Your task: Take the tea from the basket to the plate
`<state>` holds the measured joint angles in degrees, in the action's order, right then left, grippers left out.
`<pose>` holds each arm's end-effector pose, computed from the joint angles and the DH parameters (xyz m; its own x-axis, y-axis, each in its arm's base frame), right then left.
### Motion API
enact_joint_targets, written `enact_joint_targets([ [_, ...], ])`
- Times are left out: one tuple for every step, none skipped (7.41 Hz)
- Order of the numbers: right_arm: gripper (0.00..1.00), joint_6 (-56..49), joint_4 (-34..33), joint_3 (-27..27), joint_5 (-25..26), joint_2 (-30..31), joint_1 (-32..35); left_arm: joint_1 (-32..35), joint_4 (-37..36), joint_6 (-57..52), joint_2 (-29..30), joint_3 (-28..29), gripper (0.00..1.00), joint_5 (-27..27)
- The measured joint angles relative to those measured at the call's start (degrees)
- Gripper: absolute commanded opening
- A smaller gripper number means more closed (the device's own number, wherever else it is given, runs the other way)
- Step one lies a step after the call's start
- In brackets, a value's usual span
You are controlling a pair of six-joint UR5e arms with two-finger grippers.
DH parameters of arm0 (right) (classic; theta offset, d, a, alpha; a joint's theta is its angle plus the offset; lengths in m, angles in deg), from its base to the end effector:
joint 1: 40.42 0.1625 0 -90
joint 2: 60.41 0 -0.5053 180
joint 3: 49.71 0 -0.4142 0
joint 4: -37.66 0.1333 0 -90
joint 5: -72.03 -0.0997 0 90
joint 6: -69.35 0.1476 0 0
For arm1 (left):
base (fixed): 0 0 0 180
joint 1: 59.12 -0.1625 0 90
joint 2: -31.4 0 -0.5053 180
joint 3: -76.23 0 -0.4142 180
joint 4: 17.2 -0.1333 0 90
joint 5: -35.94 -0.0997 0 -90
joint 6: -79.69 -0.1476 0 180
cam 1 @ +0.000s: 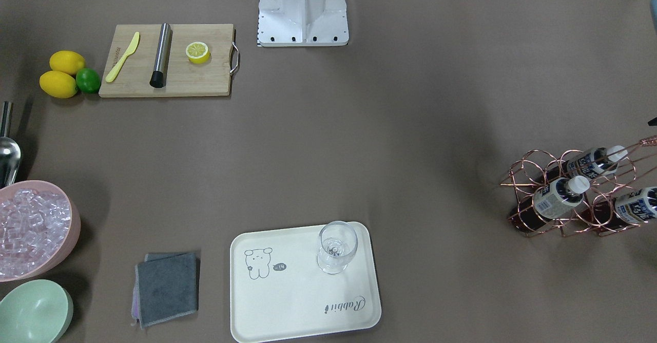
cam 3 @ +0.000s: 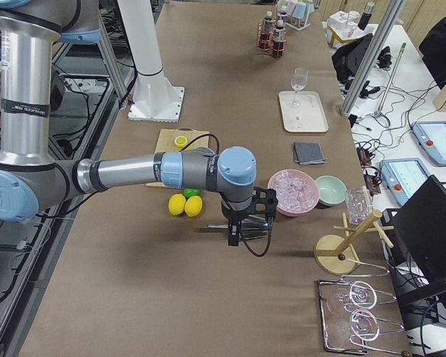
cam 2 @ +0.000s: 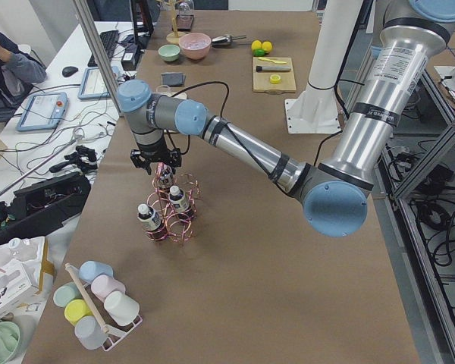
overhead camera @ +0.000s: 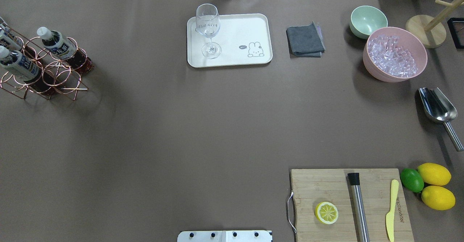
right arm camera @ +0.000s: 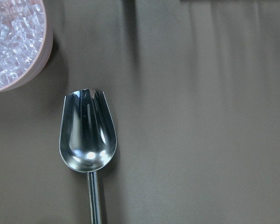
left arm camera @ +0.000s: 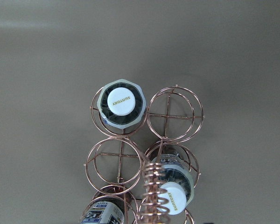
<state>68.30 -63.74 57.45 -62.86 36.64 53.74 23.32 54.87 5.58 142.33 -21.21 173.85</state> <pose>0.0612 -0.4398 0.6981 0.7067 0.0490 0.7059 -0.0596 0.9982 -0.0096 0.0634 -0.6583 0.5169 0.0526 0.9983 -0.0255 -0.6575 0.0539 0.7515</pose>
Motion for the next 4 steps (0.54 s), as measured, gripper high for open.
enact_joint_targets([
  [1.0,0.04,-0.11,-0.01,-0.02,-0.54,-0.01,-0.04,0.14,-0.66,-0.24,-0.24,0.0,-0.04],
  [1.0,0.07,-0.16,0.06,-0.02,-0.81,-0.02,-0.06,0.21,-0.91,-0.4,-0.3,0.0,-0.13],
  [1.0,0.12,-0.19,0.1,0.02,-0.92,-0.03,-0.08,0.19,-1.05,-0.46,-0.44,0.0,-0.79],
  [1.0,0.17,-0.18,0.04,0.04,-0.95,-0.03,-0.09,0.11,-1.13,-0.3,-0.95,0.0,-2.25],
])
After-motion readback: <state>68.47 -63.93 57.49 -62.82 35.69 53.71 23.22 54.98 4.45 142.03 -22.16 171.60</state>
